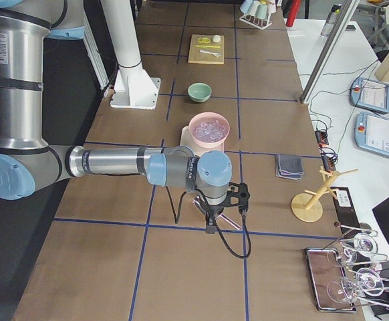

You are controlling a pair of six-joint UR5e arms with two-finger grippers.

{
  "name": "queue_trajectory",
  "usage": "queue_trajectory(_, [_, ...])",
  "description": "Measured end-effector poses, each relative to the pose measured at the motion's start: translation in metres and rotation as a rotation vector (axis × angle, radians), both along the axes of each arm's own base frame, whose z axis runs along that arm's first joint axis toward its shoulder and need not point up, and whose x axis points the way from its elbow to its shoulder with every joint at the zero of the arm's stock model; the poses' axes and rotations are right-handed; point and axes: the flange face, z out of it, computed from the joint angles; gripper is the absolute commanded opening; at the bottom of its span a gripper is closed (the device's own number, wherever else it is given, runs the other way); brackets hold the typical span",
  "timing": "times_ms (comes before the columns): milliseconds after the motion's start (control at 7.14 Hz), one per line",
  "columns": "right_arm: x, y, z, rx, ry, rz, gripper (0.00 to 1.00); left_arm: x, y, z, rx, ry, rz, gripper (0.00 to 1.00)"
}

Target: Put spoon and ice into bowl

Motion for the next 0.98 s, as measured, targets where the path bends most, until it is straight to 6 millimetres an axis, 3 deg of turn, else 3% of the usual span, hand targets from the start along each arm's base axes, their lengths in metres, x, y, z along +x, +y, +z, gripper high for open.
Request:
queue_trajectory(280, [0.000,0.000,-0.002,0.003,-0.002,0.000,1.00,0.015,-0.005,-0.043,0.034,0.031,-0.026,1.00])
queue_trajectory(700, [0.000,0.000,-0.001,0.003,0.001,-0.001,1.00,0.091,-0.001,-0.141,0.019,0.042,-0.064,1.00])
queue_trajectory(980, [0.000,-0.006,-0.012,0.025,0.003,-0.002,1.00,0.145,0.006,-0.174,-0.003,0.065,-0.092,1.00])
